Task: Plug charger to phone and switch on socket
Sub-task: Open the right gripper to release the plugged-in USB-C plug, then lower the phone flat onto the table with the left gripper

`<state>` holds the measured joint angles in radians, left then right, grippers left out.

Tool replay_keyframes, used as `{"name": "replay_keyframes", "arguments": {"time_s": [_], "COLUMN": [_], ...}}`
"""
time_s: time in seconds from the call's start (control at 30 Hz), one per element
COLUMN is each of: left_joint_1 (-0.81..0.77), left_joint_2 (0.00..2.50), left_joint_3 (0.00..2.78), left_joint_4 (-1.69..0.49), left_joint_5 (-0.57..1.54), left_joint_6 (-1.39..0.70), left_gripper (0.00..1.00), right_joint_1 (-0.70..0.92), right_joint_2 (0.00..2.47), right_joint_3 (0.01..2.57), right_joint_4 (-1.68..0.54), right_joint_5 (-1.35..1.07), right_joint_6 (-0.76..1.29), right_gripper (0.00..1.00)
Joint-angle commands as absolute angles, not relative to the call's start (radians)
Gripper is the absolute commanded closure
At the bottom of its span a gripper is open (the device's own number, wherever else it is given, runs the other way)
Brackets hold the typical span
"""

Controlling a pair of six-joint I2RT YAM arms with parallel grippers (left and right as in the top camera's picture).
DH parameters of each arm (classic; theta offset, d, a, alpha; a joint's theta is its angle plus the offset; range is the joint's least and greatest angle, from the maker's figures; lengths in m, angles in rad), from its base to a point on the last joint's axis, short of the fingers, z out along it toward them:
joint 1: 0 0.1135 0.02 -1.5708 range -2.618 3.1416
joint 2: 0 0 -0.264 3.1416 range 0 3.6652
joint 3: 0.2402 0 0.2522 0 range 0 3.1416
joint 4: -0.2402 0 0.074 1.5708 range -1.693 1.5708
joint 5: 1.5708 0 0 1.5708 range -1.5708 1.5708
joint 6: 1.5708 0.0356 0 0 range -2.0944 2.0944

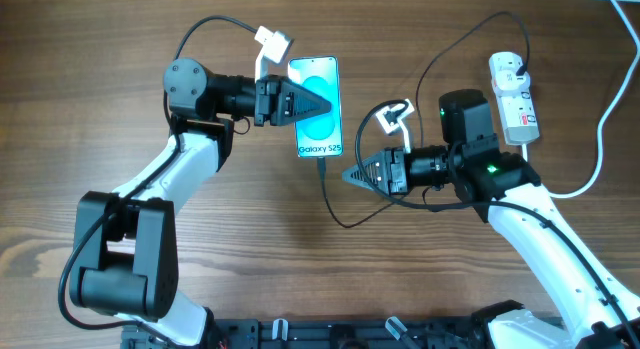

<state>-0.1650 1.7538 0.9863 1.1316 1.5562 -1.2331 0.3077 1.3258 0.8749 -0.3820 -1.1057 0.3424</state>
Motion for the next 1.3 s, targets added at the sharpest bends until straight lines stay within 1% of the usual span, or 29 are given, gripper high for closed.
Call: {"name": "replay_keyframes", "arguments": {"time_s": [0.0, 0.1, 0.2, 0.3, 0.4, 0.43, 0.47, 0.53, 0.67, 0.7, 0.77, 0.93, 1.0, 1.03, 1.1, 1.2, 1.27], "left_joint_1": [-0.160, -0.160, -0.160, -0.160, -0.160, -0.161, -0.163, -0.192, -0.270, -0.281, -0.299, -0.327, -0.327, -0.328, -0.332, -0.332, -0.332], "left_joint_2": [1.736, 1.736, 1.738, 1.739, 1.749, 1.750, 1.750, 1.750, 1.750, 1.750, 1.750, 1.750, 1.751, 1.751, 1.756, 1.788, 1.833], "left_joint_3": [0.986, 0.986, 0.986, 0.986, 0.985, 0.985, 0.985, 0.986, 1.008, 1.026, 1.090, 1.308, 1.375, 1.402, 1.418, 1.419, 1.419], "left_joint_4": [1.141, 1.141, 1.131, 1.075, 0.978, 0.881, 0.828, 0.733, 0.712, 0.669, 0.509, 0.168, -0.030, -0.187, -0.352, -0.481, -0.500], "left_joint_5": [1.577, 1.577, 1.577, 1.575, 1.540, 1.489, 1.457, 1.383, 1.293, 1.268, 1.239, 1.234, 1.179, 1.088, 0.985, 0.967, 0.970], "left_joint_6": [-1.169, -1.140, -1.091, -1.090, -1.031, -0.991, -0.968, -0.890, -0.879, -0.879, -0.873, -0.748, -0.652, -0.561, -0.442, -0.321, -0.298], "left_gripper": [0.96, 0.96, 0.96, 0.96, 0.96, 0.96, 0.96, 0.96, 0.96, 0.96, 0.96, 0.96, 0.96, 0.96, 0.96, 0.96, 0.96], "right_joint_1": [0.324, 0.324, 0.324, 0.324, 0.315, 0.309, 0.305, 0.299, 0.299, 0.299, 0.299, 0.299, 0.299, 0.299, 0.299, 0.299, 0.299], "right_joint_2": [1.332, 1.332, 1.332, 1.325, 1.293, 1.271, 1.258, 1.206, 1.103, 1.082, 1.027, 0.888, 0.846, 0.823, 0.804, 0.799, 0.802], "right_joint_3": [0.899, 0.899, 0.899, 0.900, 0.930, 0.958, 0.975, 1.044, 1.165, 1.187, 1.216, 1.217, 1.217, 1.217, 1.218, 1.217, 1.217], "right_joint_4": [-0.383, -0.398, -0.444, -0.471, -0.502, -0.528, -0.548, -0.650, -0.867, -0.909, -0.986, -1.105, -1.129, -1.132, -1.132, -1.142, -1.153], "right_joint_5": [-1.078, -0.973, -0.742, -0.609, -0.555, -0.516, -0.491, -0.365, -0.145, -0.102, -0.017, 0.112, 0.134, 0.136, 0.136, 0.135, 0.135], "right_joint_6": [0.232, 0.241, 0.333, 0.352, 0.352, 0.352, 0.356, 0.371, 0.459, 0.481, 0.522, 0.619, 0.638, 0.636, 0.637, 0.667, 0.685], "right_gripper": [0.66, 0.66, 0.66, 0.68, 0.71, 0.71, 0.72, 0.73, 0.77, 0.77, 0.78, 0.78, 0.78, 0.78, 0.77, 0.78, 0.82]}}
